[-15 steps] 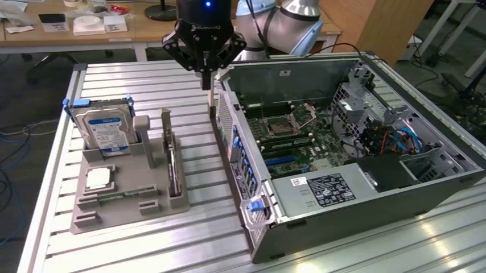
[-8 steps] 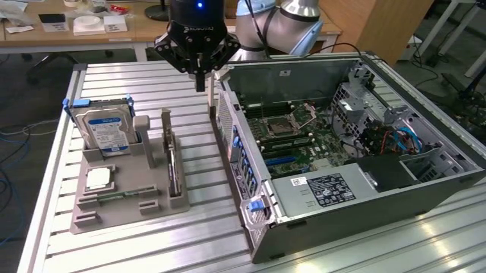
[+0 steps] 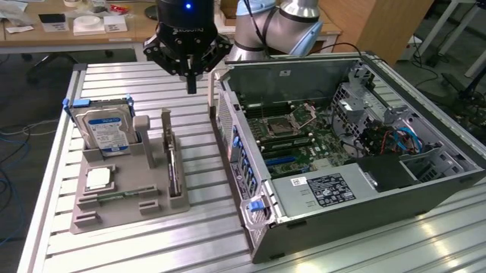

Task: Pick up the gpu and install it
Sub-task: 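Reach for the gpu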

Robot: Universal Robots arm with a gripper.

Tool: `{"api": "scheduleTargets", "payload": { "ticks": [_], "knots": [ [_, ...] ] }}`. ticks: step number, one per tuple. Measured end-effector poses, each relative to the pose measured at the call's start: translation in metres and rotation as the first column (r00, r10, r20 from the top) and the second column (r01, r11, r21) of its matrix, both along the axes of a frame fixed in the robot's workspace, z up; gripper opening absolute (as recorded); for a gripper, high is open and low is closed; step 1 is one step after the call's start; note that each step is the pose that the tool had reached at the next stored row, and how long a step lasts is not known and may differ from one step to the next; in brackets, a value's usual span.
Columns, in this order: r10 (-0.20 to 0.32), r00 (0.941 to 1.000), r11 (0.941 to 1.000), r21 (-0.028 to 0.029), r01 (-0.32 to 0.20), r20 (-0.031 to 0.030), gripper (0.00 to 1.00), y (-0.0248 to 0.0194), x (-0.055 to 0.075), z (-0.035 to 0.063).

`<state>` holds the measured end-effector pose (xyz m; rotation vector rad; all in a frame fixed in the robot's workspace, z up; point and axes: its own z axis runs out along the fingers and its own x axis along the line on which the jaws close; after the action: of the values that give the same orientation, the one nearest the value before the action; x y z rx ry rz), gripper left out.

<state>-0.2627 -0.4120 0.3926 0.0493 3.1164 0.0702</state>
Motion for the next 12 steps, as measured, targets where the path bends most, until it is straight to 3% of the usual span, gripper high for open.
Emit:
{"api": "scheduleTargets", "payload": {
  "ticks": [12],
  "knots": [
    [0.014, 0.9999, 0.9999, 0.0, -0.014, 0.0, 0.11, -0.002, -0.028, -0.0001]
  ]
}}
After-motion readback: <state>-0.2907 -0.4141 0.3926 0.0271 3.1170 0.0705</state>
